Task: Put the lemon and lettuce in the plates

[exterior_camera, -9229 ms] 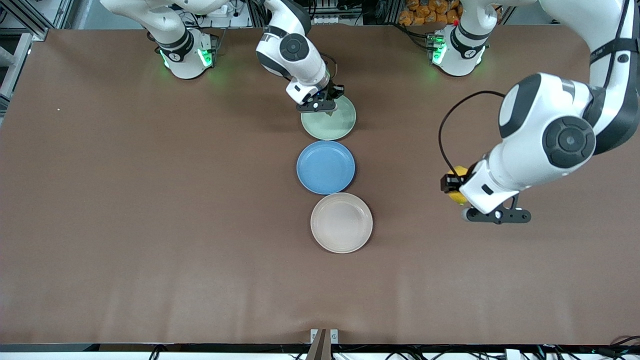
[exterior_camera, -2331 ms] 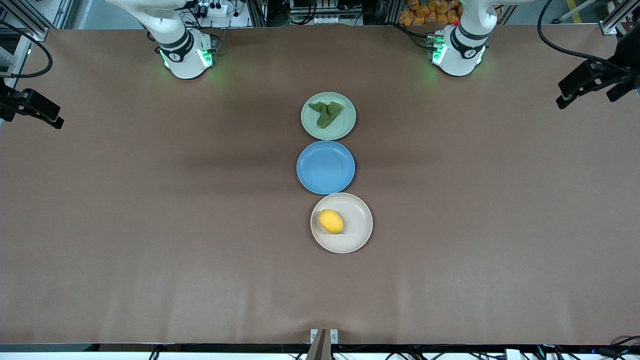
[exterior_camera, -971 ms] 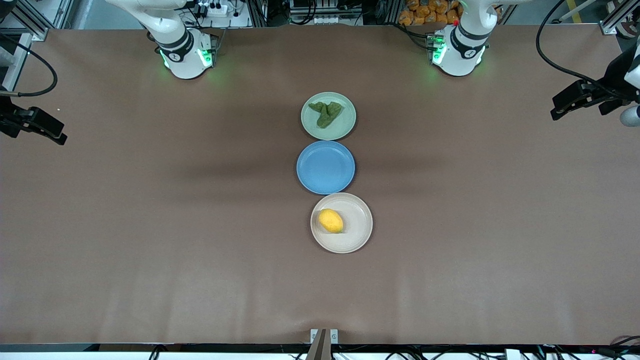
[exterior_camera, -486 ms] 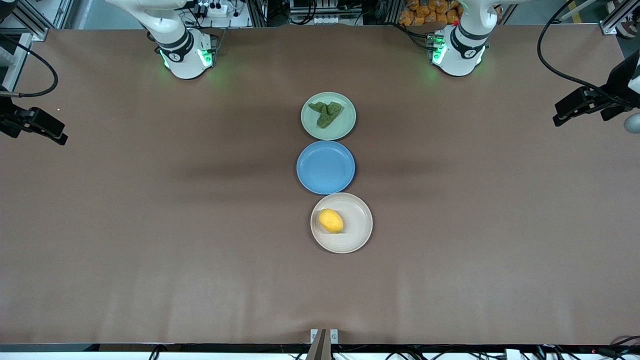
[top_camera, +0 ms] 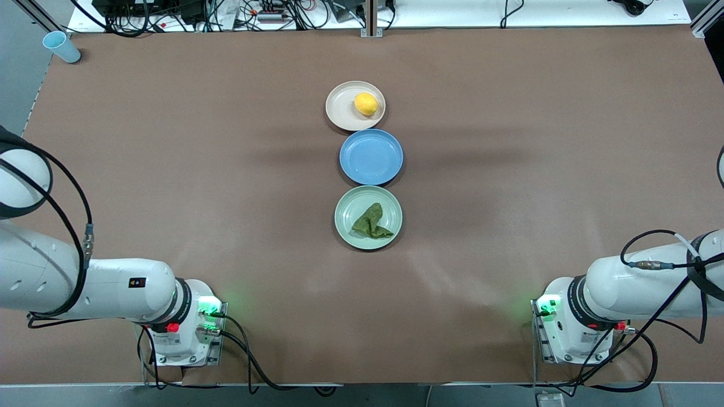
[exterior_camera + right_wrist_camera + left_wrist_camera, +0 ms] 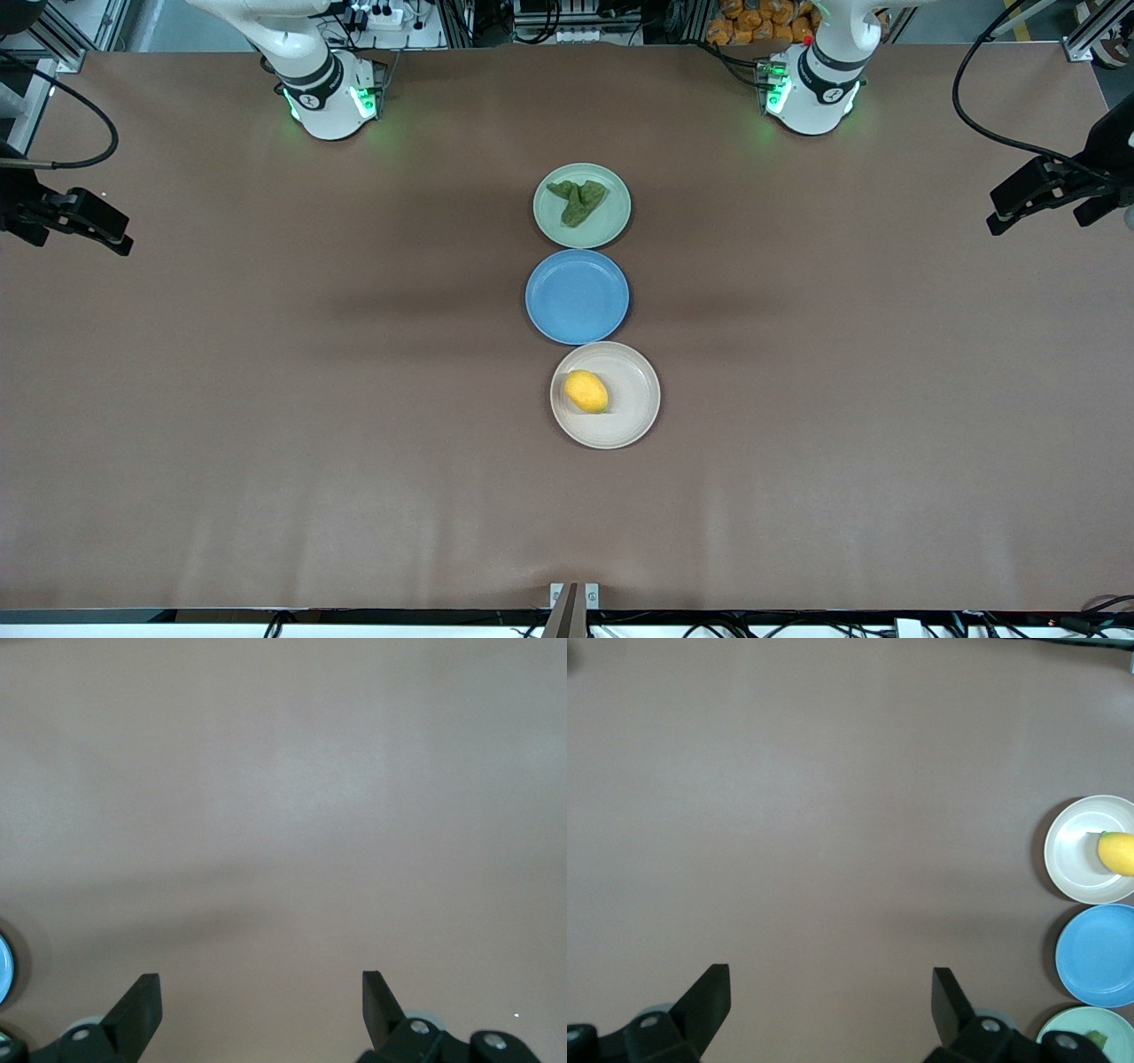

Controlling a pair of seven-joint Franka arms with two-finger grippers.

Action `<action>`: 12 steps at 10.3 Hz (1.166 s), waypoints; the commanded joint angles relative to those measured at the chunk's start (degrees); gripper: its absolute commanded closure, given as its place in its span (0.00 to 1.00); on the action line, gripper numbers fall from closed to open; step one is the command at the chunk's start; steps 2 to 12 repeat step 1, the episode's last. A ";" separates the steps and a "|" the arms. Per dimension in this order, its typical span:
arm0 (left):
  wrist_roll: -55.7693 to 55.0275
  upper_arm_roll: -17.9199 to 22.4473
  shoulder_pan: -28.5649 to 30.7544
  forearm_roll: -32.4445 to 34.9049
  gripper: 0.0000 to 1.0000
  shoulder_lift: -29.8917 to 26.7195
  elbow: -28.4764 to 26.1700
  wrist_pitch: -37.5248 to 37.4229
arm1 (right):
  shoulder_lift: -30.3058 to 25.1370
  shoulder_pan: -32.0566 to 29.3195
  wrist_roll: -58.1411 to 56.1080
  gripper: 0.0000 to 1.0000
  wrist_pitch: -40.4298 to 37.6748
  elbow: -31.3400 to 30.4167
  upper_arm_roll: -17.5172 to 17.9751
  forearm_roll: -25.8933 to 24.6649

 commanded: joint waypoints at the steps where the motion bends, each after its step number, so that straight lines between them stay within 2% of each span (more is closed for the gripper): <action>1: 1.42 -0.25 1.12 -0.26 0.00 -0.27 0.84 0.40 | -0.40 -0.09 -1.09 0.00 0.48 -0.38 -0.01 0.71; 12: 1.42 -0.25 1.12 -0.26 0.00 -0.27 0.84 0.40 | -0.40 -0.09 -1.09 0.00 0.48 -0.38 -0.01 0.71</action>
